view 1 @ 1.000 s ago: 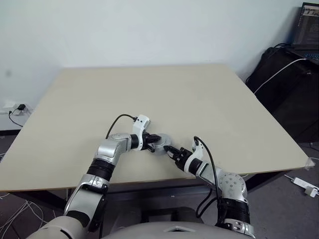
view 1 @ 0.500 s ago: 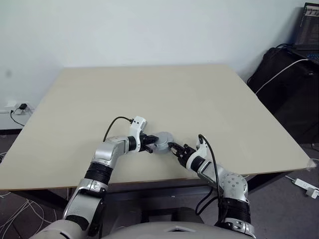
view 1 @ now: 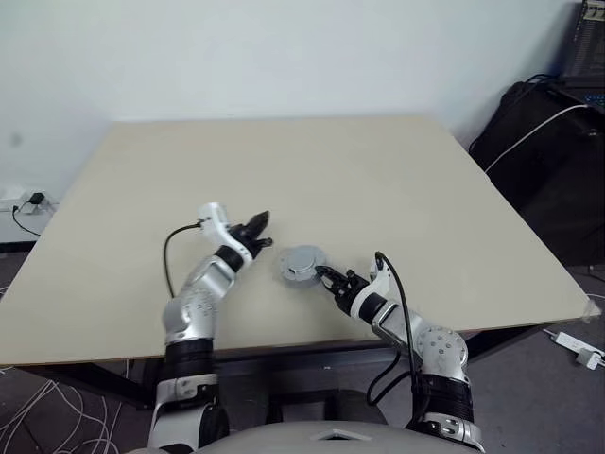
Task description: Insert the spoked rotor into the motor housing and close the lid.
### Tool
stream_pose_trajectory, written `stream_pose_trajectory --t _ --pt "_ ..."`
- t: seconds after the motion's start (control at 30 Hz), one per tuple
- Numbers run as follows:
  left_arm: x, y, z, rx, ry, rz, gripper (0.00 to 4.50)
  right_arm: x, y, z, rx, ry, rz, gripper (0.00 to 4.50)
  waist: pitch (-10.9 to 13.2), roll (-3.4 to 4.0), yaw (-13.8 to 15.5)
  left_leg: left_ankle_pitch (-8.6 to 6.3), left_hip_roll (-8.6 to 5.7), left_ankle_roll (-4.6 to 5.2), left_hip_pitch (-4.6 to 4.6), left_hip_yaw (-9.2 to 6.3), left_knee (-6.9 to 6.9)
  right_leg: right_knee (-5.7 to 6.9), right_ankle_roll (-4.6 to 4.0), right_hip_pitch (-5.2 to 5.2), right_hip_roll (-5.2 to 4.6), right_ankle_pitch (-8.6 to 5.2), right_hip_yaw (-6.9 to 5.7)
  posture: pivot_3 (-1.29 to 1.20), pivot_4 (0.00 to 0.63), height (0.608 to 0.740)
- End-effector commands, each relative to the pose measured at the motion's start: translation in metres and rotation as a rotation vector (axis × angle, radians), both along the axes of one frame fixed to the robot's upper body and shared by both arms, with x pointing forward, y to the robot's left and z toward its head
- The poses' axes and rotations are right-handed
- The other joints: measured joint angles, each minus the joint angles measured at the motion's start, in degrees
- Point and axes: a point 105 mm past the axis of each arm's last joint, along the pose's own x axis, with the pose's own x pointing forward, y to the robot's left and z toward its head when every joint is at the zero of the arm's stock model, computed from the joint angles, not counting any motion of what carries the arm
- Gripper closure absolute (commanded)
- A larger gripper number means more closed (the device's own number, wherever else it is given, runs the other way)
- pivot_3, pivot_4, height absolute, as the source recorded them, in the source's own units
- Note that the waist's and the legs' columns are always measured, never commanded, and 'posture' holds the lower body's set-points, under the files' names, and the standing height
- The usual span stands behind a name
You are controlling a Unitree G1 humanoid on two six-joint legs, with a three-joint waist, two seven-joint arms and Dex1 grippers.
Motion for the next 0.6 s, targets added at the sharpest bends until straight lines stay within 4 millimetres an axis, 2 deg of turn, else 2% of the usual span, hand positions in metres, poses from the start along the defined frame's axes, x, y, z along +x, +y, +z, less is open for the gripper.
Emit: stream_pose_trajectory --t 0.03,0.13,0.23,0.37,0.5,0.6 --pt "-0.027 -0.006 -0.010 -0.158 0.067 -0.032 4.50 0.006 0.017 0.030 0.127 -0.103 -0.009 3.27 0.0 -0.01 0.1 0.02 0.00 -0.03 -0.02 0.00 0.01 -0.02 -0.02 -0.01 0.01 -0.01 0.00 0.00 0.000 0.740" --pt "-0.051 -0.008 -0.029 -0.228 0.162 -0.068 3.62 0.007 0.017 0.032 0.138 -0.112 -0.008 3.27 0.1 -0.11 0.3 -0.01 -0.03 0.02 -0.05 0.01 0.12 -0.05 -0.34 0.04 0.00 -0.21 -0.01 0.00 0.000 0.740" --pt "-0.073 -0.014 -0.043 -0.324 0.239 -0.078 2.65 0.007 0.018 0.038 0.152 -0.131 0.002 3.27 0.1 -0.09 0.2 -0.18 -0.05 0.30 -0.01 0.02 0.22 -0.04 -0.28 0.13 -0.04 -0.16 0.01 0.00 0.000 0.740" --pt "-0.083 -0.016 -0.040 -0.491 0.236 -0.036 1.25 0.008 0.019 0.045 0.156 -0.153 0.018 3.27 0.2 -0.07 0.2 -0.19 -0.06 0.31 0.08 0.03 0.22 0.02 -0.27 0.15 -0.07 -0.13 0.01 0.00 0.000 0.740" --pt "-0.089 -0.023 -0.040 -0.554 0.249 -0.034 0.00 0.010 0.019 0.053 0.161 -0.180 0.030 3.27 0.2 0.00 0.1 -0.18 -0.04 0.28 0.18 0.02 0.12 0.11 -0.33 0.14 -0.05 -0.10 0.00 0.00 0.000 0.740" --pt "-0.090 -0.032 -0.040 -0.586 0.263 -0.059 0.00 0.009 0.022 0.061 0.172 -0.201 0.049 3.27 0.2 0.01 0.1 -0.16 -0.04 0.26 0.19 0.02 0.12 0.10 -0.35 0.13 -0.01 -0.11 0.02 0.00 0.000 0.740"
